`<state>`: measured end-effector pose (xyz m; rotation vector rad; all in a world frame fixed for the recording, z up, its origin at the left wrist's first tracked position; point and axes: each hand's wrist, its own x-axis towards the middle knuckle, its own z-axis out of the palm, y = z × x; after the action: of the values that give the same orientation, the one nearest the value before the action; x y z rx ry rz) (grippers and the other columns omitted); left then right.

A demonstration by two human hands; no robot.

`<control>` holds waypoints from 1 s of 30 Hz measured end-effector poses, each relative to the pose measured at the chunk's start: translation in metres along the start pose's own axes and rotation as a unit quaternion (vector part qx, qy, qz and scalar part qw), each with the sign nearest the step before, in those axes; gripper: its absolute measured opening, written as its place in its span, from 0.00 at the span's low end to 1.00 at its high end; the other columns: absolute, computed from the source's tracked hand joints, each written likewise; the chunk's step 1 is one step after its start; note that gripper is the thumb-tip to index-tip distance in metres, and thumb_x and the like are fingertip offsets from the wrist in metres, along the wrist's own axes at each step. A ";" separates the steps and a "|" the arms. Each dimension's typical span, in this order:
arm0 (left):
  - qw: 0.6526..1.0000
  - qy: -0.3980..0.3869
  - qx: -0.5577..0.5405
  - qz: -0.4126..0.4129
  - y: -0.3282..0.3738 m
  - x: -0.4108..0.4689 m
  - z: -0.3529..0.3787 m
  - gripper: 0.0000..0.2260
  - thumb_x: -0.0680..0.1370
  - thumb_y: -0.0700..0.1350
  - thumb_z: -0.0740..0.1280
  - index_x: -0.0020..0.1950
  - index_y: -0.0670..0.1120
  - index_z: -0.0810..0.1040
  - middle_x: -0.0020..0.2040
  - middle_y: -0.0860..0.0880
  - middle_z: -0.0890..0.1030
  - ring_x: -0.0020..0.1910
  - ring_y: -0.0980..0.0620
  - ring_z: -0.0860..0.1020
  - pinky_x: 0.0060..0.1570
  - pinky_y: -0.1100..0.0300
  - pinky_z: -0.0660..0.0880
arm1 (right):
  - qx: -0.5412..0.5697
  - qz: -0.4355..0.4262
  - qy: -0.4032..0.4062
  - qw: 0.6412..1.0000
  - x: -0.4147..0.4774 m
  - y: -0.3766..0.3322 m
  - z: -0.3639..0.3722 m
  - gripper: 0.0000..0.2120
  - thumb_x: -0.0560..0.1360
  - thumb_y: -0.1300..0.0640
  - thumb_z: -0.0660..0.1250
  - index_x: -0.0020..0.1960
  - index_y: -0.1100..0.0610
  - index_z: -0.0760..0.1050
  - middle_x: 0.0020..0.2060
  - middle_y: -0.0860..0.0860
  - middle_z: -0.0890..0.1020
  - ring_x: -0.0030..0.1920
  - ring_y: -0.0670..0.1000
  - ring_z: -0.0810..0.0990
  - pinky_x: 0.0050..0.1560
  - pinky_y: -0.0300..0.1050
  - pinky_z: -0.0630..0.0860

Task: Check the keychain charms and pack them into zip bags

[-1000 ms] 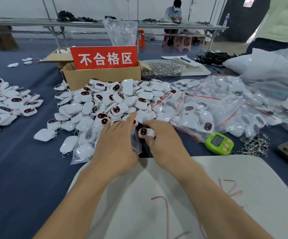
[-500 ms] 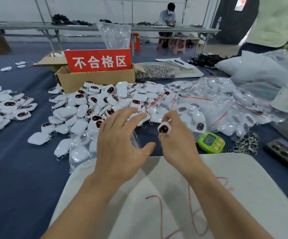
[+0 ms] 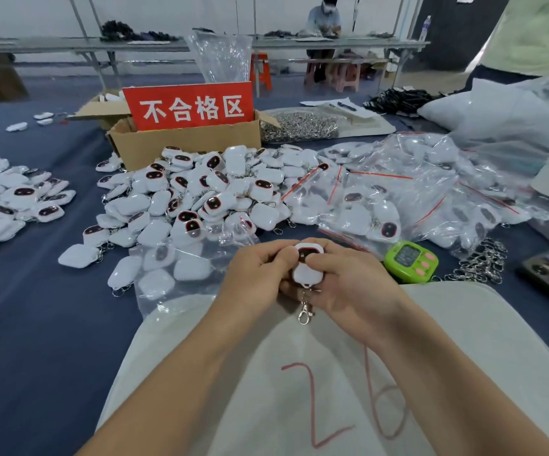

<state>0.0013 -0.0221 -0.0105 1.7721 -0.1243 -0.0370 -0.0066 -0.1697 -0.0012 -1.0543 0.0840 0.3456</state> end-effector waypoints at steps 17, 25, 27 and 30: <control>0.998 -0.017 -0.052 -0.010 0.001 -0.001 0.003 0.16 0.81 0.36 0.64 0.57 0.53 0.88 0.50 0.42 0.87 0.54 0.34 0.84 0.60 0.36 0.79 | -0.085 -0.046 0.062 0.993 0.004 0.001 -0.002 0.12 0.78 0.75 0.62 0.52 0.62 0.79 0.45 0.61 0.82 0.47 0.59 0.81 0.58 0.59 0.81; 0.999 0.038 -0.036 -0.015 0.002 0.001 0.006 0.13 0.71 0.48 0.68 0.49 0.58 0.89 0.39 0.44 0.87 0.36 0.46 0.82 0.45 0.33 0.82 | -0.062 -0.041 0.013 0.997 0.002 0.001 -0.001 0.14 0.78 0.76 0.58 0.59 0.68 0.76 0.42 0.58 0.85 0.39 0.53 0.84 0.42 0.46 0.82; 0.998 0.063 -0.028 -0.006 0.002 0.001 0.006 0.11 0.69 0.49 0.70 0.46 0.59 0.89 0.37 0.43 0.86 0.33 0.46 0.80 0.43 0.33 0.82 | -0.041 -0.035 0.003 0.999 0.001 0.000 -0.001 0.16 0.76 0.78 0.57 0.60 0.70 0.75 0.44 0.60 0.84 0.40 0.56 0.84 0.42 0.47 0.82; 0.997 0.068 -0.031 0.014 0.002 0.000 0.003 0.07 0.69 0.51 0.75 0.45 0.60 0.89 0.37 0.43 0.86 0.32 0.47 0.79 0.44 0.35 0.82 | -0.030 -0.029 -0.017 0.999 0.001 -0.001 0.001 0.22 0.71 0.80 0.55 0.60 0.71 0.75 0.48 0.64 0.82 0.44 0.60 0.83 0.45 0.51 0.82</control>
<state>0.0008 -0.0254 -0.0086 1.7059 -0.0493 0.0989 -0.0052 -0.1694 -0.0003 -1.1067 0.0125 0.3162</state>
